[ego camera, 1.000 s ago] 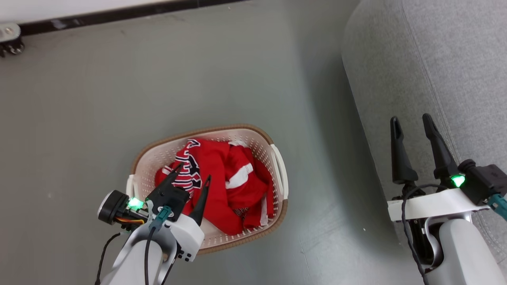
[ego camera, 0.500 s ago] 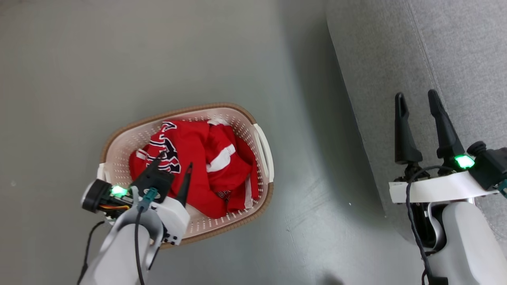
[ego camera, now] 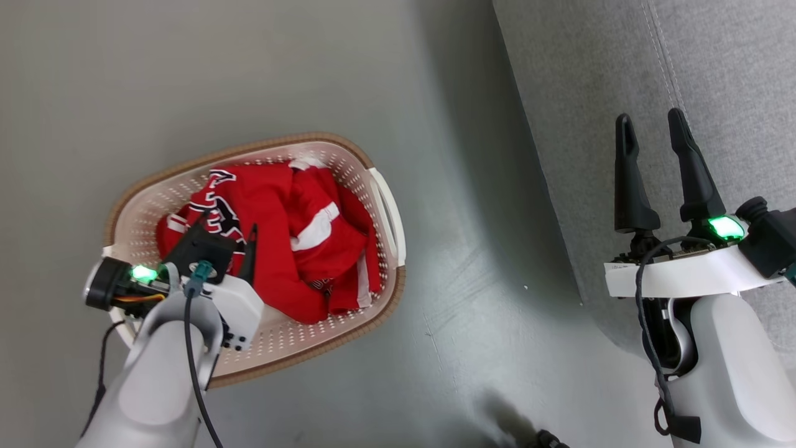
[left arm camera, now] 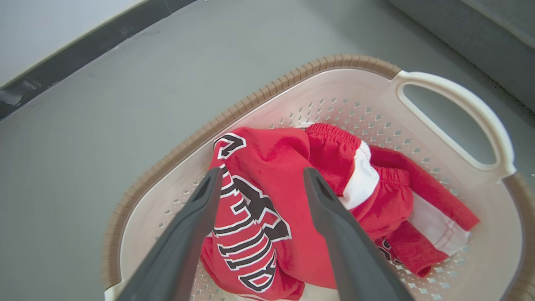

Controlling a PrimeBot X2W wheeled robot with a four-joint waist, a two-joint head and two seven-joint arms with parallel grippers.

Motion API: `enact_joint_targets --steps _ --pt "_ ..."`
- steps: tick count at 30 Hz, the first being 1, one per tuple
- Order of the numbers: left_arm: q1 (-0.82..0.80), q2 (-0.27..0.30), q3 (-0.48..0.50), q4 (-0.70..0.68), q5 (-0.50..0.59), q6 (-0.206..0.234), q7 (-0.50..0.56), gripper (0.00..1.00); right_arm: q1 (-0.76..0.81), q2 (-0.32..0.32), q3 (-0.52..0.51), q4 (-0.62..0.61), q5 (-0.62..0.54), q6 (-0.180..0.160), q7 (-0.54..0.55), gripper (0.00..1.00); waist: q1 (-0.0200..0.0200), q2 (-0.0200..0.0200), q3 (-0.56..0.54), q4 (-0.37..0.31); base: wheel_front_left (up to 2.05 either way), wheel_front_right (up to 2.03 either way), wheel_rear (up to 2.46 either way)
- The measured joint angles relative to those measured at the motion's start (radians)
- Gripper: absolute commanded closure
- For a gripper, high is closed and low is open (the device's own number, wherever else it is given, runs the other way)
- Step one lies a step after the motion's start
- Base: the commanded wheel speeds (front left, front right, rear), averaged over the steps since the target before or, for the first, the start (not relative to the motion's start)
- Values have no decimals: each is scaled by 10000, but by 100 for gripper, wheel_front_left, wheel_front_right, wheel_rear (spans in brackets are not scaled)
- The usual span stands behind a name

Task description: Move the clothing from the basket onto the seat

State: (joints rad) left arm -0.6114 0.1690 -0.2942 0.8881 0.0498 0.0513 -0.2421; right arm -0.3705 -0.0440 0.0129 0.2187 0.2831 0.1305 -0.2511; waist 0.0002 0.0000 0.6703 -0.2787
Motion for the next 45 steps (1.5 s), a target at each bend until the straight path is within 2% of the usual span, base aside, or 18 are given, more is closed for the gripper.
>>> enact_joint_targets --steps 11,23,31,36,40,45 --pt "-556 249 138 531 161 347 94 0 -405 2 290 -98 305 0 -8 0 0 0 570 -425 0 0 0" --pt "-926 539 491 1197 163 1193 316 0 -673 2 495 -107 439 0 -10 0 0 0 931 -725 0 0 0" --pt "-1181 439 481 1476 165 1342 487 0 -802 2 546 -104 514 0 -10 0 0 0 1083 -854 0 0 0" --pt "-1412 485 456 1680 353 1758 593 0 -828 2 619 -100 610 0 -10 0 0 0 1168 -930 0 0 0" --pt "-1550 529 466 1804 353 1858 675 0 -843 4 650 -102 614 0 -10 0 0 0 1237 -996 0 0 0" --pt "-1739 491 418 1889 355 1858 671 13 -848 4 683 -90 711 0 -10 0 0 0 1312 -1086 0 0 0"
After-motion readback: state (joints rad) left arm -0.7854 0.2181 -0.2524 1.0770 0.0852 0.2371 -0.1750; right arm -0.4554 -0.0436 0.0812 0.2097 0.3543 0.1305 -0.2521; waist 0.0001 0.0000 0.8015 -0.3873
